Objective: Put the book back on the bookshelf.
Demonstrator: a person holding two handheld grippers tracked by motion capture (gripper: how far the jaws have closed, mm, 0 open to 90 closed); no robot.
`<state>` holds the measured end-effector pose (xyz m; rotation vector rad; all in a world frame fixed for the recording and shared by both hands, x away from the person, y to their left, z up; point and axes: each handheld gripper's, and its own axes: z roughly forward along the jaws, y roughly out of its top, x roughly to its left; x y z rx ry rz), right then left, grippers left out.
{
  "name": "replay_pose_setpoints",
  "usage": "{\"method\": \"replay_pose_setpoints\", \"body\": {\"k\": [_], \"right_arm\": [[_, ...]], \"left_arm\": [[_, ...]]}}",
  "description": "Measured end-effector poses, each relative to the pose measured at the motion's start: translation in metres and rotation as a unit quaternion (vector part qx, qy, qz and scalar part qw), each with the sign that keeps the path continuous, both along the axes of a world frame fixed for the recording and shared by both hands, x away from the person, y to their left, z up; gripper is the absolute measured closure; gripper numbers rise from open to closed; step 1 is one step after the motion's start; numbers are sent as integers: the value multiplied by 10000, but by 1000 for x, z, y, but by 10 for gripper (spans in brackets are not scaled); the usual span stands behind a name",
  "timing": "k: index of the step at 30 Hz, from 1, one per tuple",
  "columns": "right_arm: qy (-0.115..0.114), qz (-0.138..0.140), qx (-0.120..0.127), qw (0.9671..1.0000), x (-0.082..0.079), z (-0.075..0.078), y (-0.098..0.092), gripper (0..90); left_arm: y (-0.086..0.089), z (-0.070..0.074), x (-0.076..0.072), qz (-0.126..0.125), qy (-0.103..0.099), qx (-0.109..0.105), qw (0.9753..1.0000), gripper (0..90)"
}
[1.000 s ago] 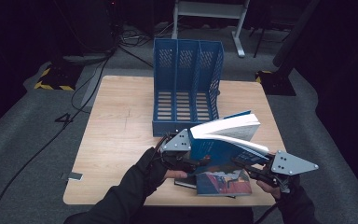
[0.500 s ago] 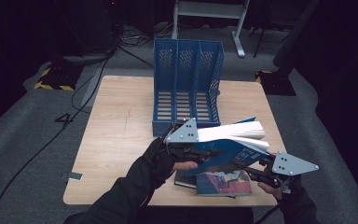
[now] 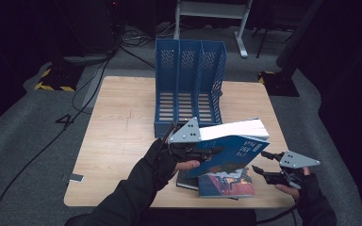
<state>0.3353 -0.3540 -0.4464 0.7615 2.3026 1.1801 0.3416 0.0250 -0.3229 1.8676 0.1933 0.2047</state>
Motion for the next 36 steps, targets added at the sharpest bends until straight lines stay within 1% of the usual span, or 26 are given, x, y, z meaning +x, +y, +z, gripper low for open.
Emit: {"method": "replay_pose_setpoints", "body": {"k": [1, 2, 3, 4, 5, 8, 10, 12, 16, 19, 21, 23, 25, 30, 33, 36], "right_arm": [[62, -136, -109, 9998, 3, -5, -3, 318], [123, -357, -263, 9989, 7, -13, -8, 293], [215, -560, -274, 9978, 9, -18, -11, 278], [295, -655, -116, 9973, 11, -22, -15, 283], [345, -757, -19, 9965, 12, -27, -17, 277], [533, -824, -170, 9950, 19, -41, -18, 256], [673, -871, -123, 9938, 23, -48, -19, 256], [721, -954, -170, 9927, 25, -54, -19, 254], [742, -938, -168, 9927, 26, -56, -18, 252], [720, -949, -171, 9927, 26, -57, -19, 252], [775, -966, -197, 9921, 27, -57, -19, 243], [778, -1004, -210, 9917, 27, -57, -19, 229], [796, -1013, -208, 9914, 27, -57, -19, 226], [838, -1050, -194, 9908, 28, -57, -21, 206], [848, -1106, -206, 9900, 28, -57, -23, 181], [882, -1145, -189, 9893, 29, -57, -24, 178]], "left_arm": [[0, 0, 0, 24, 15, -4, 10000, 605], [0, 0, 1, 54, 34, -9, 10000, 605], [0, 0, 1, 83, 46, -12, 10000, 605], [0, 0, 1, 100, 47, -1, 9999, 604], [0, 1, 1, 101, 53, 13, 9999, 604], [-2, 2, 1, 143, 75, 30, 9999, 606], [-3, 3, 1, 151, 64, 48, 9999, 606], [-4, 4, 2, 178, 81, 62, 9998, 607], [-8, 8, 5, 166, 115, 130, 9997, 607], [-11, 10, 5, 168, 99, 176, 9997, 607], [-12, 11, 5, 165, 92, 180, 9997, 608], [-14, 14, 6, 137, 90, 191, 9997, 608], [-16, 17, 6, 129, 60, 215, 9997, 609], [-23, 25, 5, 218, -49, 310, 9993, 611], [-25, 27, 6, 245, -72, 353, 9991, 611], [-27, 31, 6, 289, -107, 417, 9987, 611]]}}
